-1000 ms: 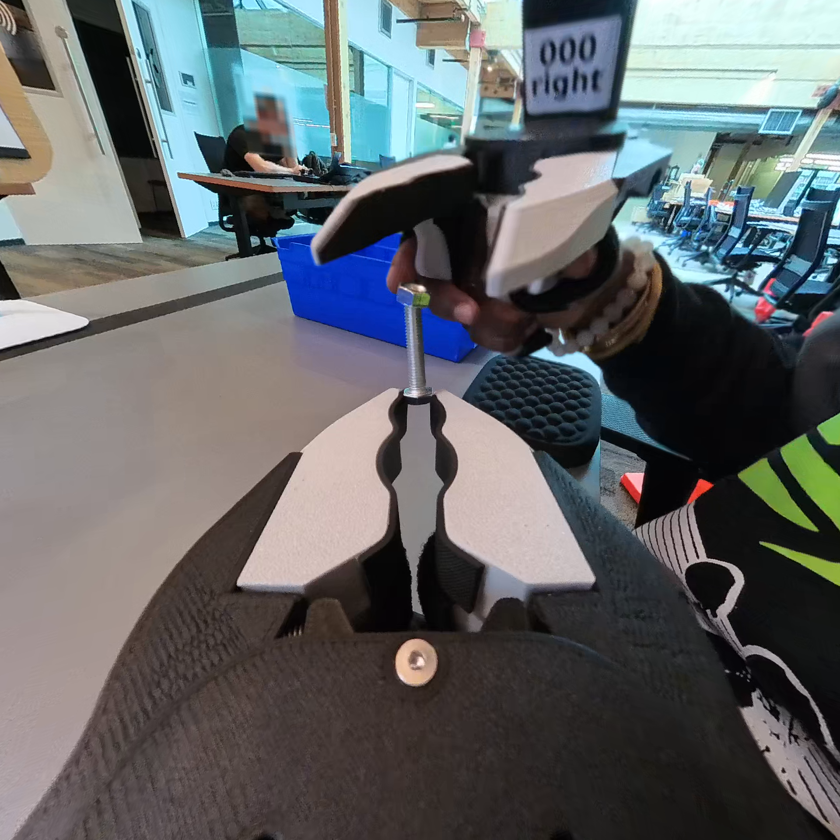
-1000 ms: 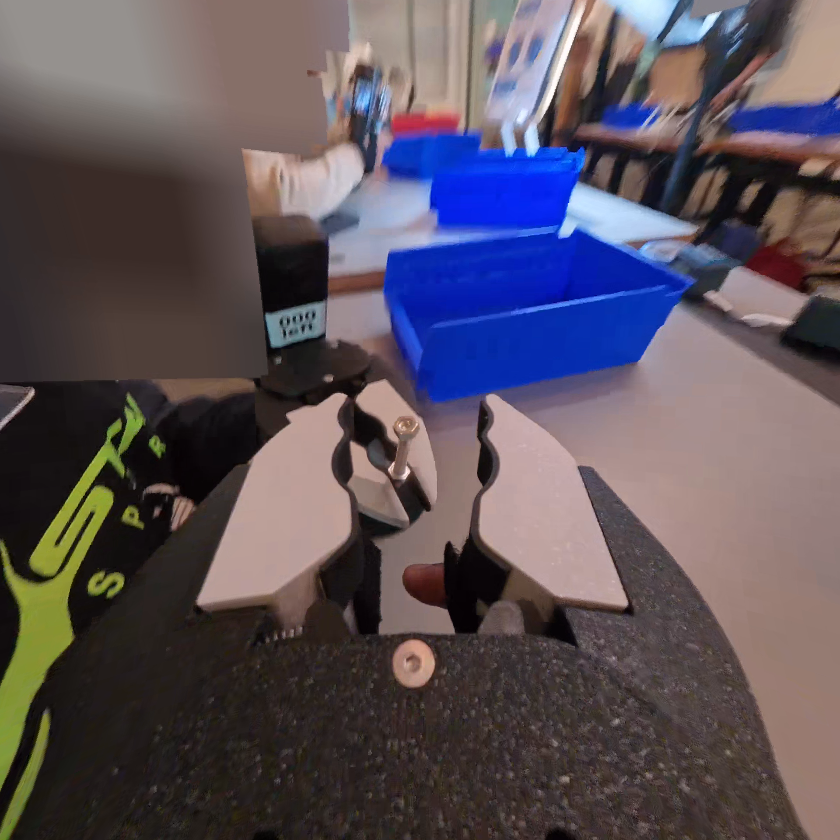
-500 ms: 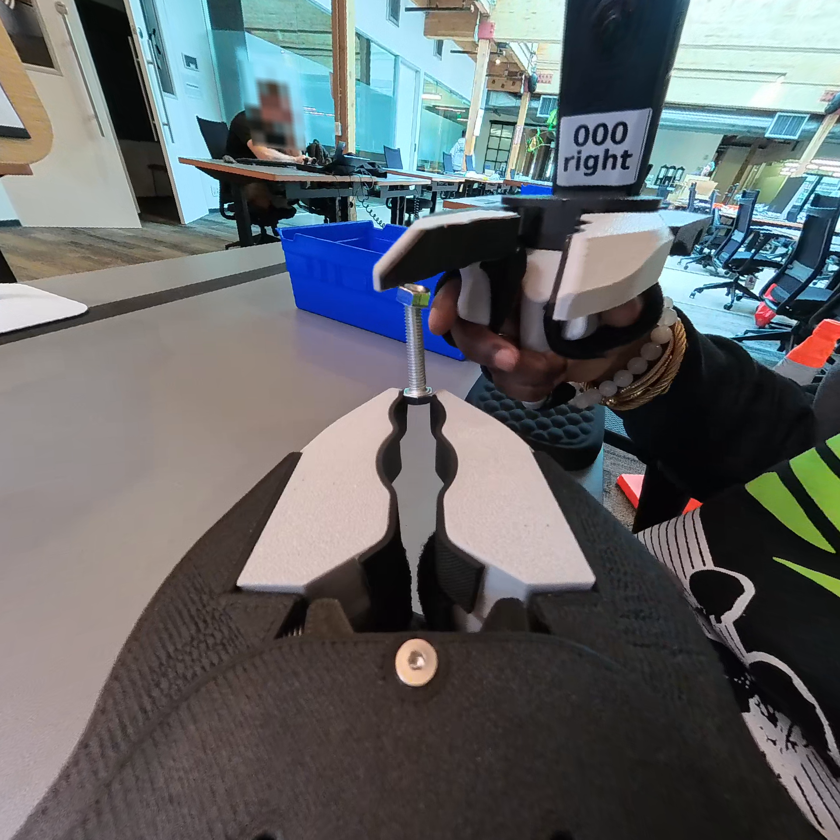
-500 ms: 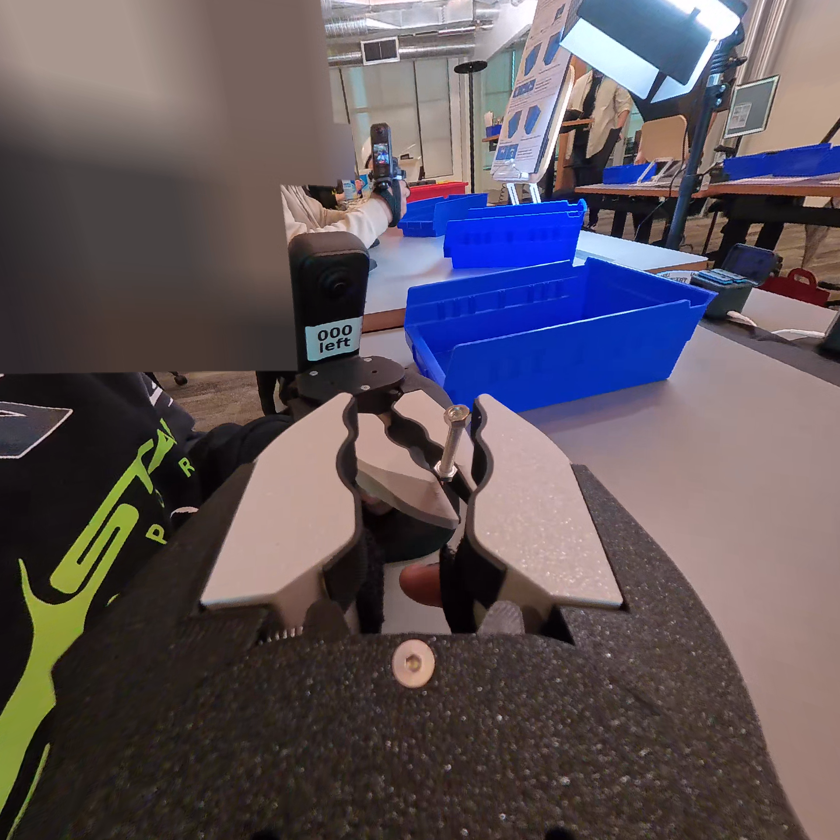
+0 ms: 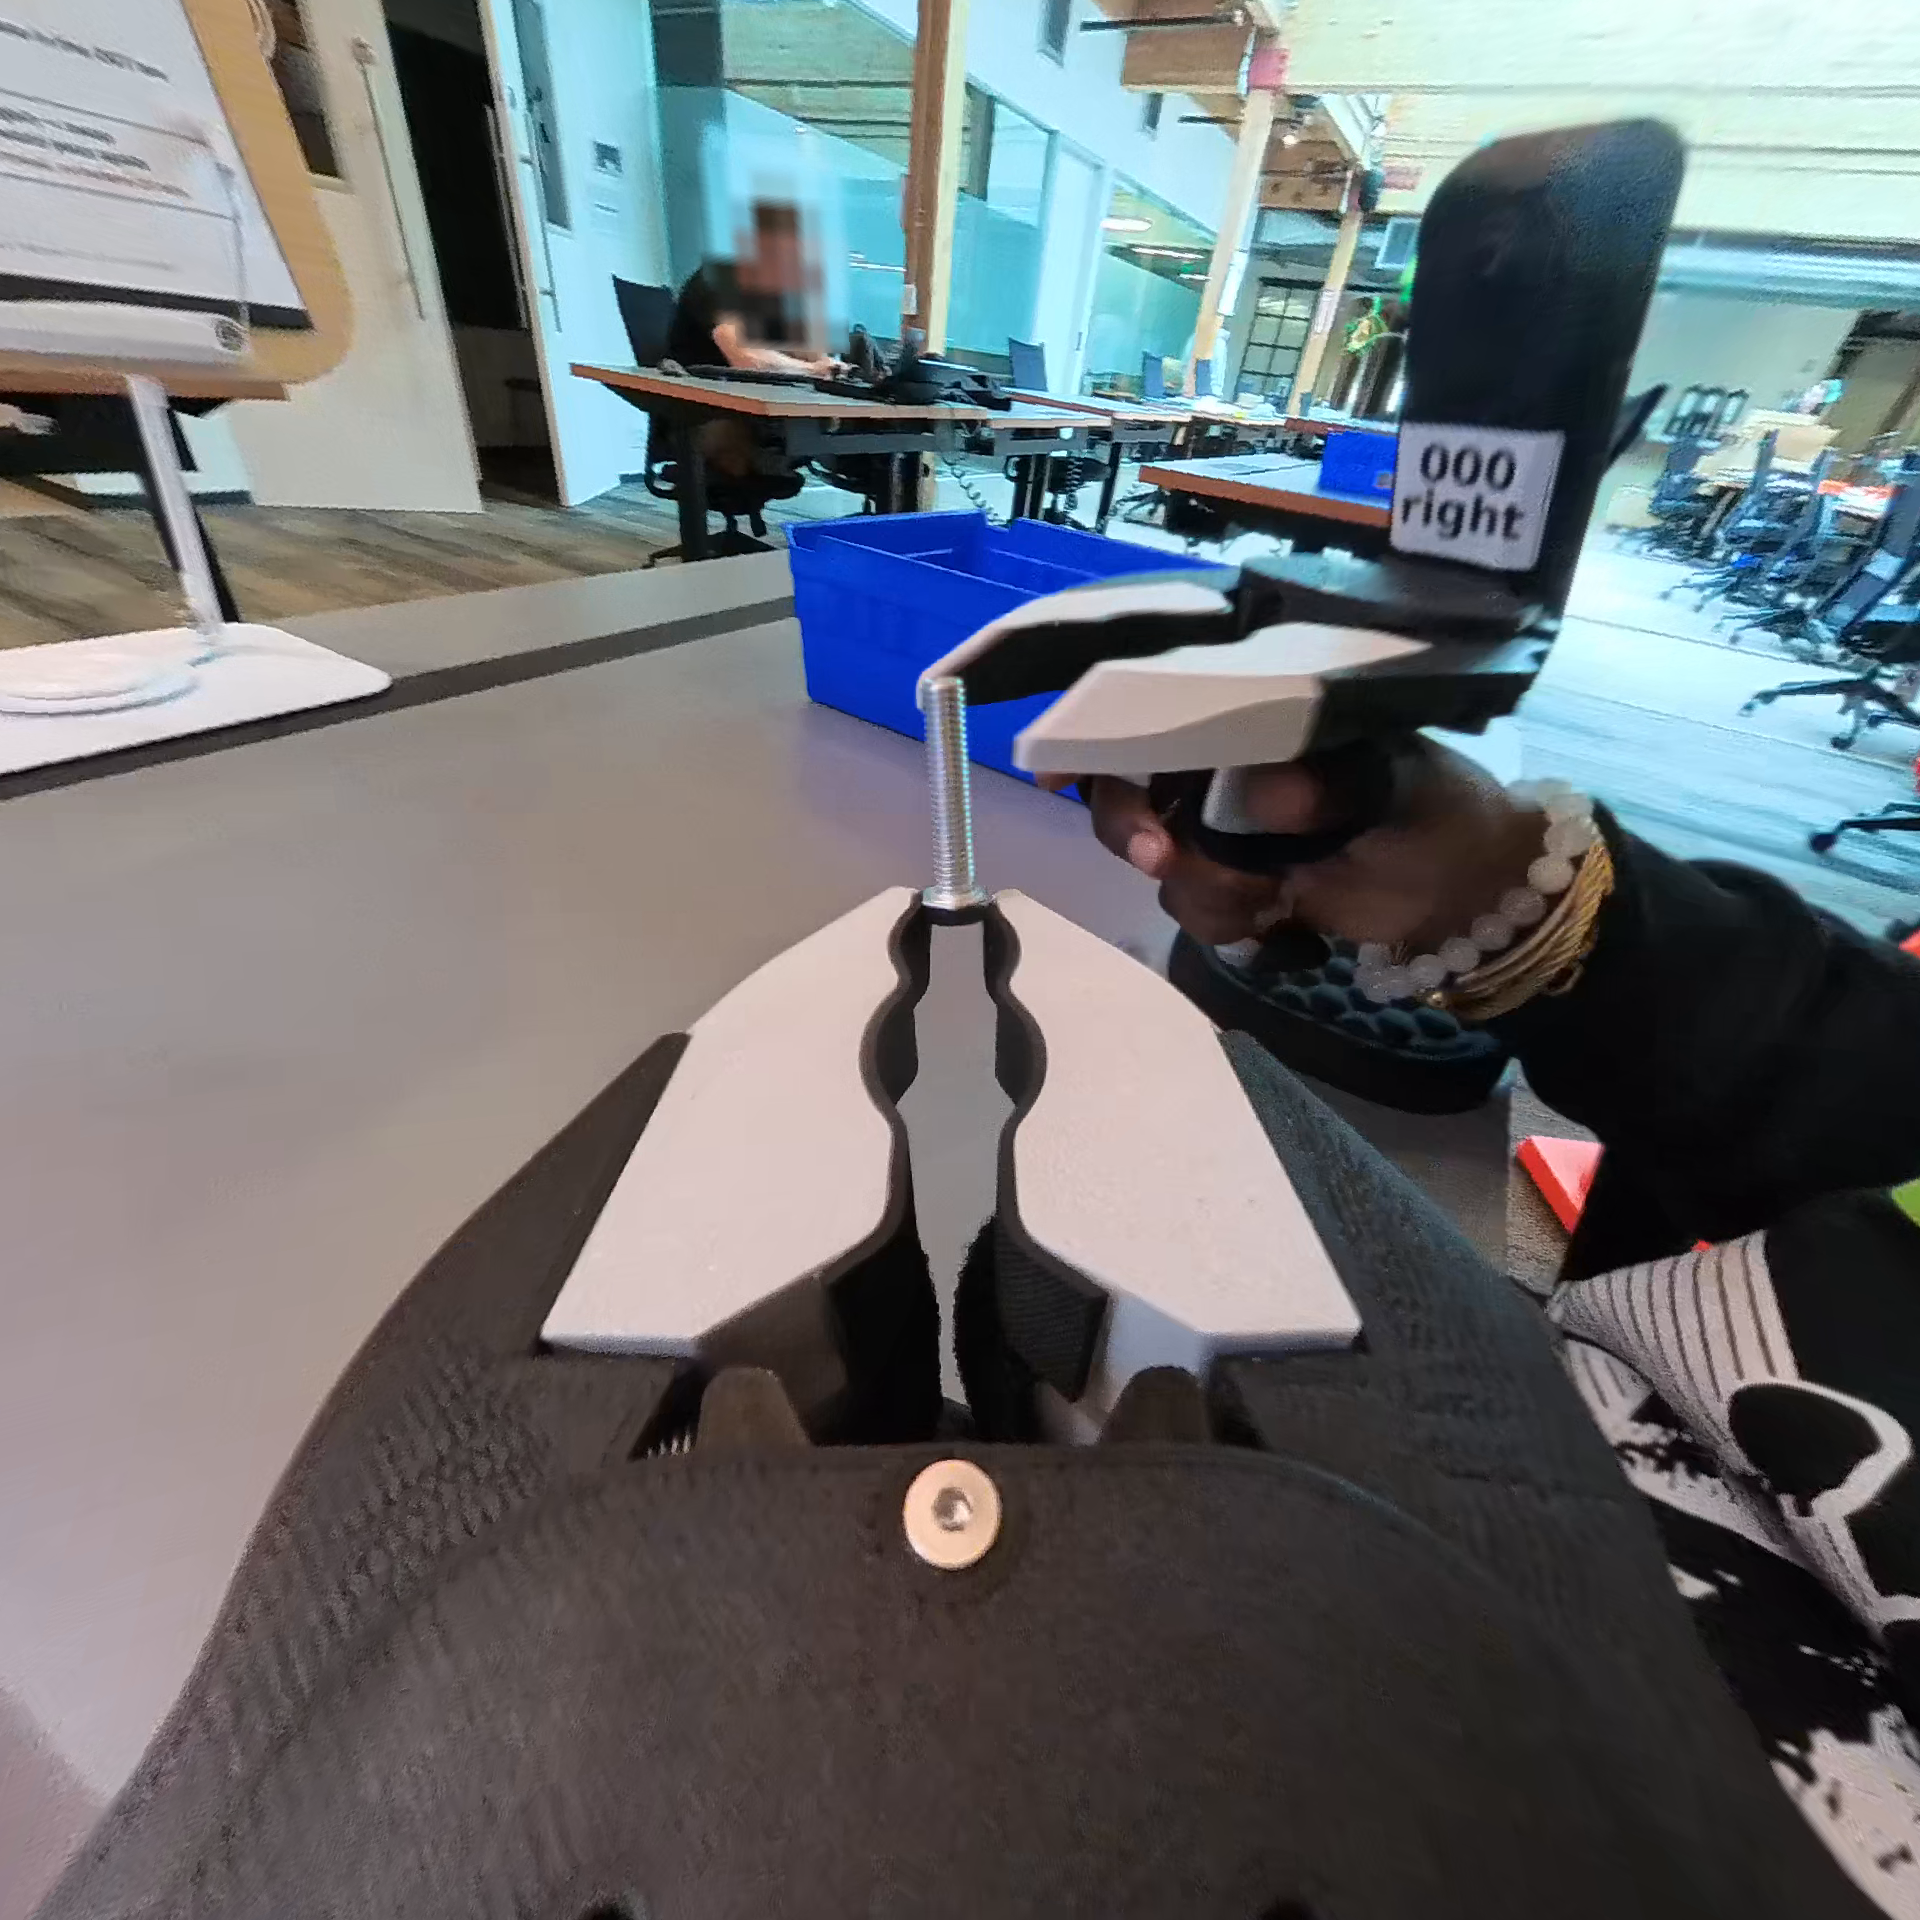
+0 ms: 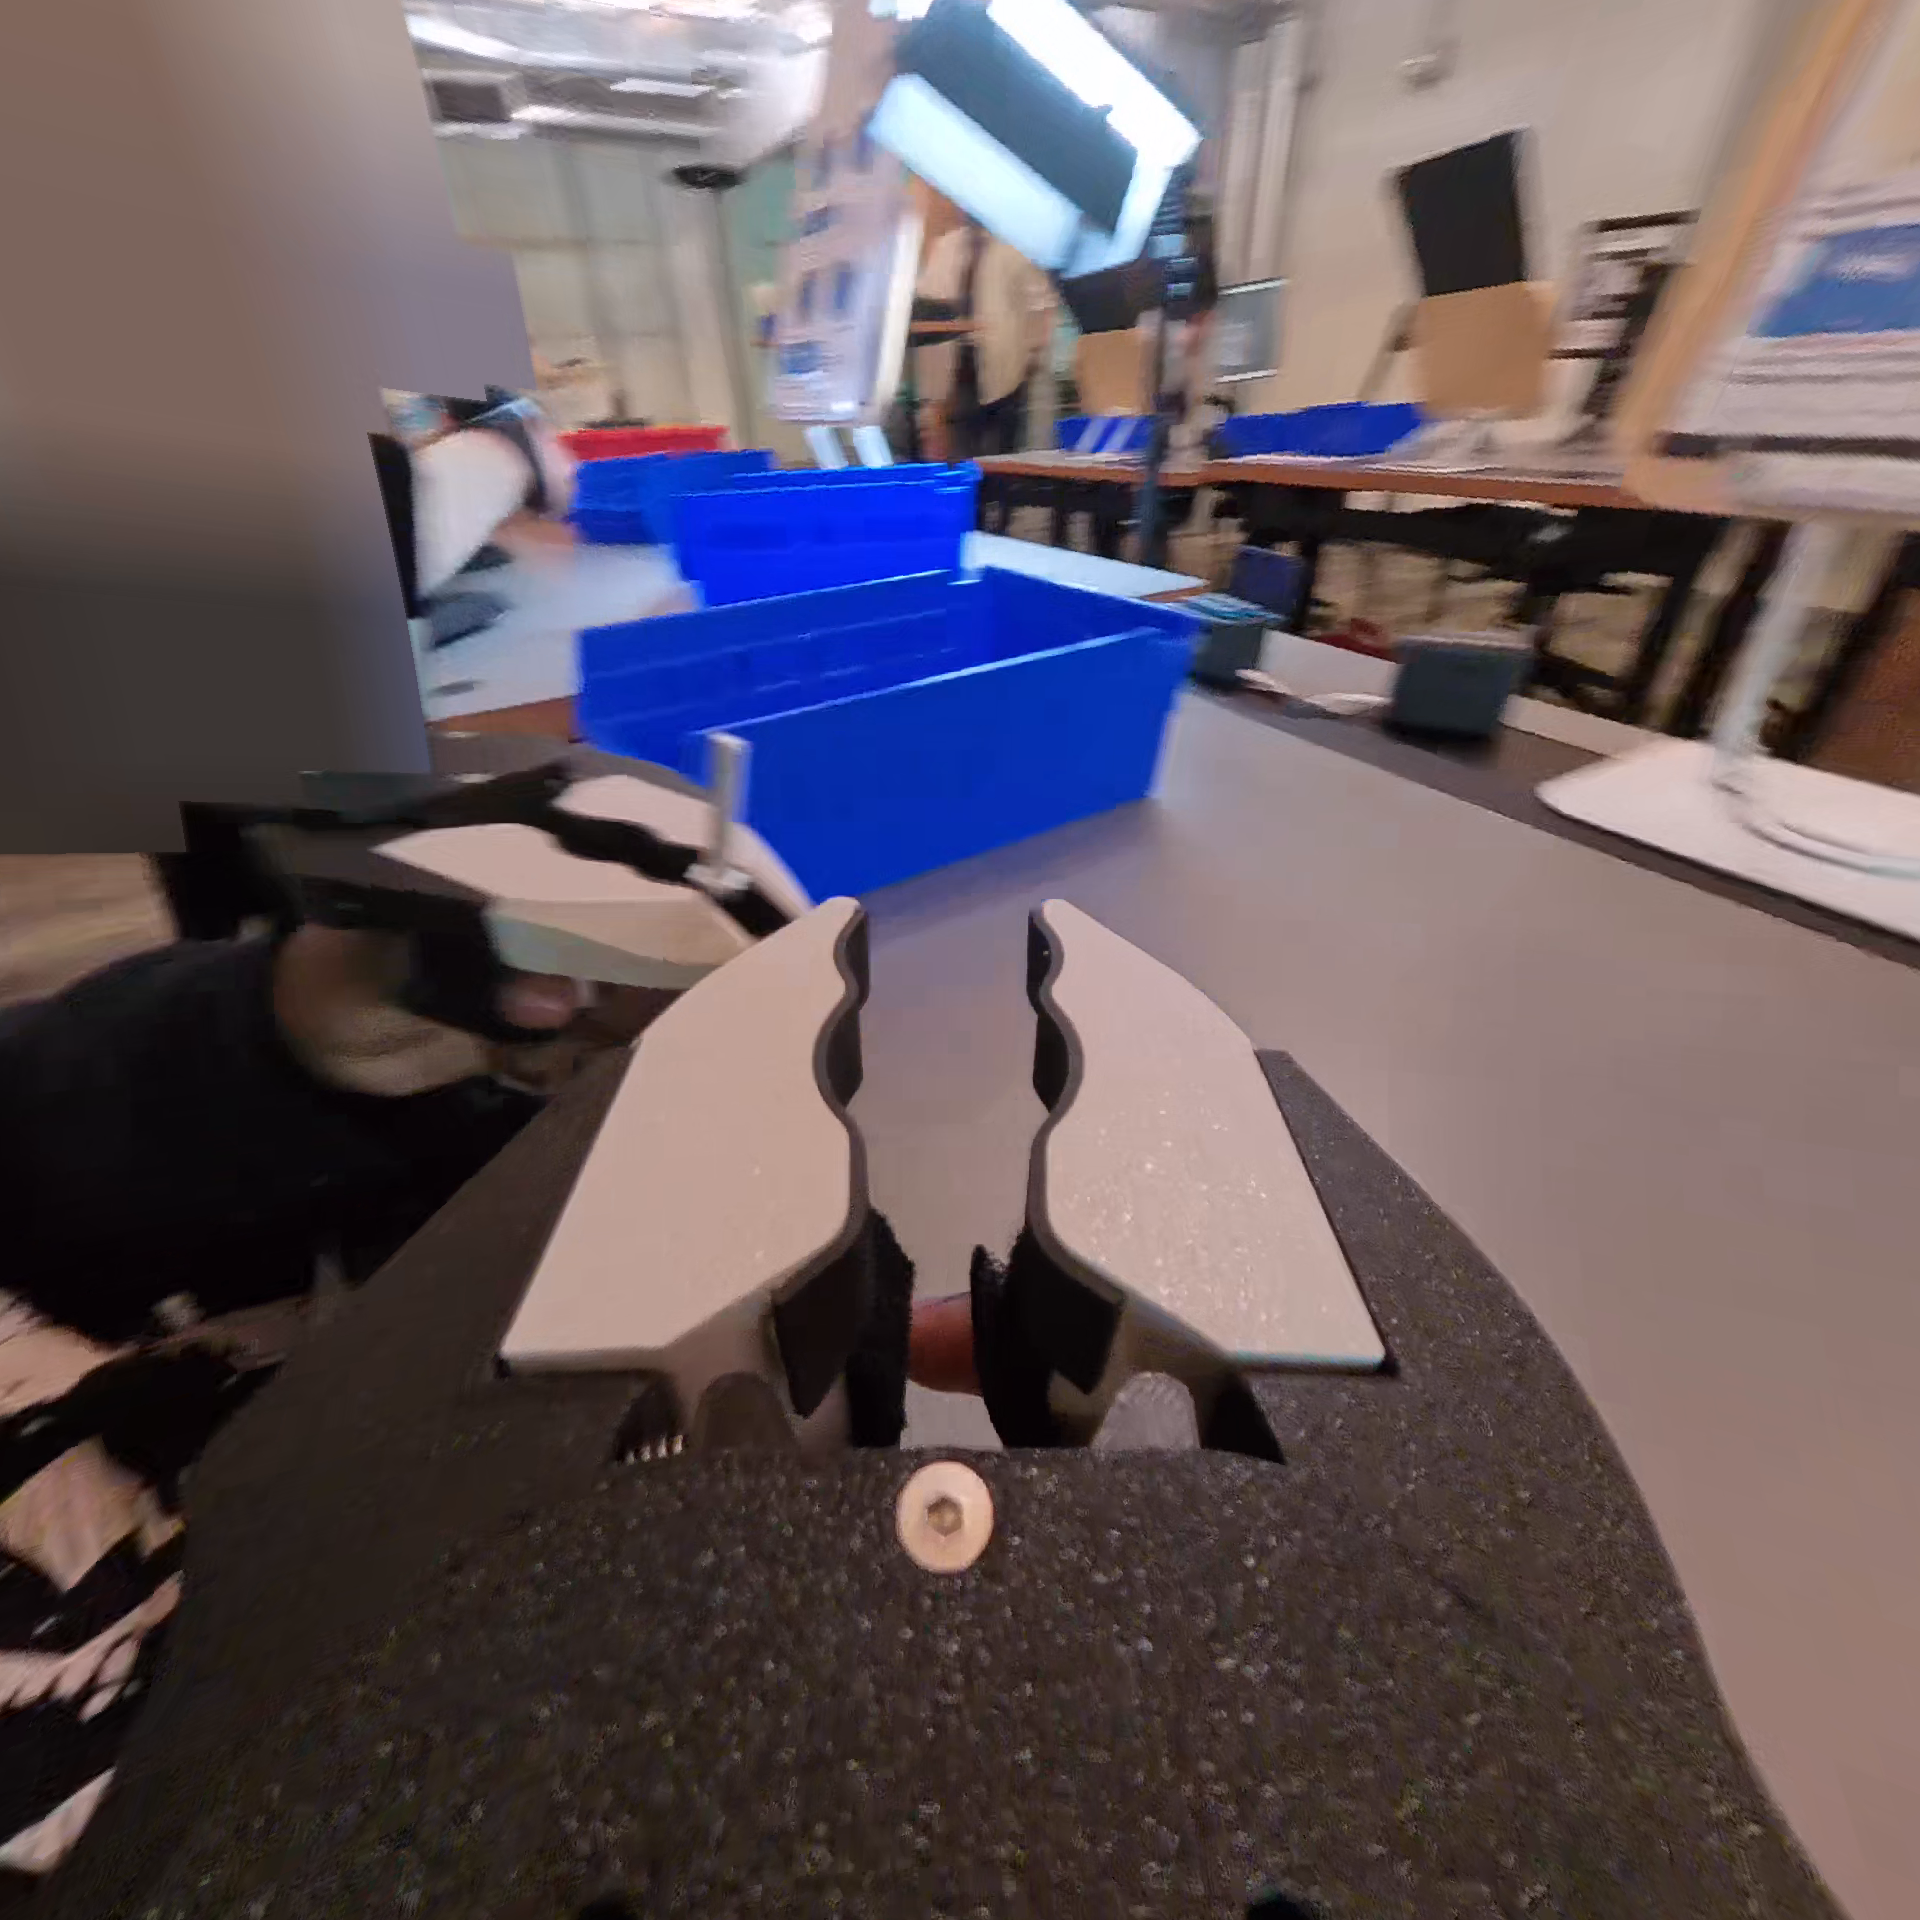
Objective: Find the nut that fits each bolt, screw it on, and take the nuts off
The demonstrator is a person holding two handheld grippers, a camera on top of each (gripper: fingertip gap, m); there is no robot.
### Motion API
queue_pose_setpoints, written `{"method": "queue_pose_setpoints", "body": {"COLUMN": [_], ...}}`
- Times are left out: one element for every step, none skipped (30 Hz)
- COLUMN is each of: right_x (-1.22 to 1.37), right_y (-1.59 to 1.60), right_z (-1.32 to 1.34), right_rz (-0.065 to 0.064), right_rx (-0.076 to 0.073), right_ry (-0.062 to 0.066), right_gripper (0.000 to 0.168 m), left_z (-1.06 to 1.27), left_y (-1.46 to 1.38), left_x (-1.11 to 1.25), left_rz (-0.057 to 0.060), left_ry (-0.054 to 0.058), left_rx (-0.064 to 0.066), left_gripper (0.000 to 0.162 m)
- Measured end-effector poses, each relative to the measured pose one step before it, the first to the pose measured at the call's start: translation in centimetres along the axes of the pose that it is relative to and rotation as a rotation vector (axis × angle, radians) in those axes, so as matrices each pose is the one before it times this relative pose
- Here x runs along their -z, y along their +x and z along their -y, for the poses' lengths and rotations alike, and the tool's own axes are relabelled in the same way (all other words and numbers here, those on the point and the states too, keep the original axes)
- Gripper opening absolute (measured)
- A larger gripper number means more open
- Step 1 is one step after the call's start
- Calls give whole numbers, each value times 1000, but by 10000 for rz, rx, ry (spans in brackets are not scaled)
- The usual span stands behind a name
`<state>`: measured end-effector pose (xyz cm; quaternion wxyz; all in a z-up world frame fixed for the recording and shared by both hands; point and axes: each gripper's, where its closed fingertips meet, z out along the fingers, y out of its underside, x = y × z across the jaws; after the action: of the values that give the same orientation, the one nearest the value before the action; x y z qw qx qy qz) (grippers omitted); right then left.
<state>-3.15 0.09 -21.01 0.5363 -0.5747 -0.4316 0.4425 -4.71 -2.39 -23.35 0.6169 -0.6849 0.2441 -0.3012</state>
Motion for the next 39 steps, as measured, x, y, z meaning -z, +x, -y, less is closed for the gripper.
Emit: {"method": "queue_pose_setpoints", "body": {"right_x": [350,275,314,419,553,636,633,585,470,347,238,202,216,222,107,-97,-376,-598,-656,-545,-404,-351,-409,-543,-603,-558,-428,-248,-90,10,74,136,200,288,382,456,466,434,392], "right_y": [1152,590,438,578,709,810,843,851,847,772,768,804,1039,1138,296,-703,-932,-588,-454,-509,-350,-40,210,212,-49,-262,-406,-475,-396,-393,-590,-822,-886,-746,-529,-446,-759,-1242,-1593], "right_z": [-387,-152,110,370,643,829,867,779,604,421,369,489,704,930,1091,893,256,-225,-238,56,352,511,484,511,488,241,44,-77,-174,-175,-73,-17,-93,-222,-255,-151,26,78,-123], "right_rz": [-467,-196,-196,-308,-334,-311,-263,-279,-328,-367,-479,-630,-916,-1126,-669,-49,78,-102,-99,61,72,-53,-171,-158,19,129,206,270,262,298,484,688,749,648,476,358,510,771,935], "right_rx": [-345,-476,-388,-170,-15,-31,-83,-67,-15,12,-18,-36,-103,-269,-248,99,540,739,612,328,84,-11,-41,-130,-190,-217,-134,40,145,100,2,-33,19,84,131,115,62,4,-33], "right_ry": [176,224,263,320,410,446,405,352,297,264,319,449,613,814,1021,929,425,-40,-174,-74,98,239,242,259,246,60,-92,-145,-199,-218,-213,-251,-315,-381,-376,-278,-158,-146,-263], "right_gripper": [29,30,31,33,33,33,31,30,29,29,28,27,25,23,20,19,18,18,18,18,18,18,18,17,17,17,17,18,18,18,18,18,18,18,18,17,17,17,17], "left_z": [112,137,75,52,-7,-76,-96,-28,26,19,-24,-16,-10,11,16,-1,37,68,56,12,-27,-34,-9,33,55,55,54,64,89,19,-17,3,17,6,16,-1,-34,-27,15], "left_y": [-88,-47,-68,22,44,57,66,27,57,48,-1,-19,-23,-41,-24,2,21,34,44,30,32,24,2,17,-25,-62,-69,-66,-58,-38,-19,6,38,19,19,33,11,14,0], "left_x": [121,112,90,53,24,-29,-55,-24,-13,-5,-15,-16,-9,-9,-6,19,51,76,56,18,-10,-16,-3,12,39,50,63,67,63,26,-2,9,22,17,-2,-23,-39,-33,-6], "left_rz": [-49,-42,2,-30,-12,-25,-28,4,-13,-25,12,3,2,22,8,-9,-9,-17,-31,-26,-37,-22,11,5,16,15,2,-4,-1,-18,-15,-15,-7,-8,-16,-35,-32,-16,7], "left_ry": [81,114,93,74,23,-31,-55,-9,34,26,-10,-7,13,23,19,14,46,71,60,24,-14,-26,3,21,34,52,56,61,65,28,-4,8,17,15,13,-8,-25,-25,6], "left_rx": [-8,84,32,-29,-35,-48,-41,-51,-60,-37,-8,9,15,14,11,8,-7,-25,-15,6,10,4,-16,-28,1,38,64,67,62,55,39,3,-30,-26,-12,-17,-38,-37,-28], "left_gripper": [10,10,10,10,10,10,10,10,10,10,10,10,10,10,10,10,10,10,10,10,10,10,10,10,10,10,10,10,10,10,10,10,10,10,10,10,10,10,10]}}
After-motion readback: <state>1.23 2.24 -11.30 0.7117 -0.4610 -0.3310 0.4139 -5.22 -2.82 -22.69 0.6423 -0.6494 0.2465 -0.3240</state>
